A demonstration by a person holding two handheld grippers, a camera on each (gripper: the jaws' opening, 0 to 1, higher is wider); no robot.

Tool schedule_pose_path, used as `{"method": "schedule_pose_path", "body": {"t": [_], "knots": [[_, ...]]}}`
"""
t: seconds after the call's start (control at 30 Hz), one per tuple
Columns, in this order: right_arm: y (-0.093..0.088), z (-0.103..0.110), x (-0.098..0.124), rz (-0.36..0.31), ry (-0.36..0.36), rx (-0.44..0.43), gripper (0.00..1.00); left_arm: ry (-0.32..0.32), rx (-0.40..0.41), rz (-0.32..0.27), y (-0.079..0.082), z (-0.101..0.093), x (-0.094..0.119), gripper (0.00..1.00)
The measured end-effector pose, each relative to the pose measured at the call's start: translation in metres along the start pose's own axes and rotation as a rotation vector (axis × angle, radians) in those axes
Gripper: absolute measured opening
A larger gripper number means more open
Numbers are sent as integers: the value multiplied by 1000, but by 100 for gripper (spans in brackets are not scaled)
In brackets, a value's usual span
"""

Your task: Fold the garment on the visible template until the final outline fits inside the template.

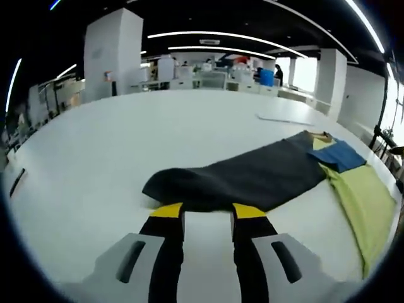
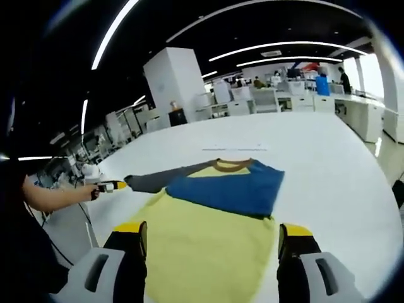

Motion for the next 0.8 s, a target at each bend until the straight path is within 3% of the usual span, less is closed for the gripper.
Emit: {"method": "schedule_pose_path", "body": {"t": [0.27, 0.37, 0.5, 0.8], "knots": [[-2, 1, -3, 5, -7, -2, 85, 3, -95, 39, -4, 1, -10, 18], [-4, 2, -3, 14, -10, -1, 84, -4, -71, 20, -3, 5, -14, 19], [-7, 0, -3, 33, -17, -10, 83, -16, -107, 42, -6, 4, -19, 16], [-8, 3, -2, 30, -14, -4, 84, -21, -108, 37, -7, 7, -22, 1]]}}
Point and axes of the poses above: the point that each gripper's makers call its tool centre point, and the gripper's own axes: x roughly backward along the fingers, z roughly to its left, y roughly out of its top, the point moved 5 cm from there along x, roughly backward along the fingers, and after that the axes turned 1 degree about -z, right-handed, at the moved point
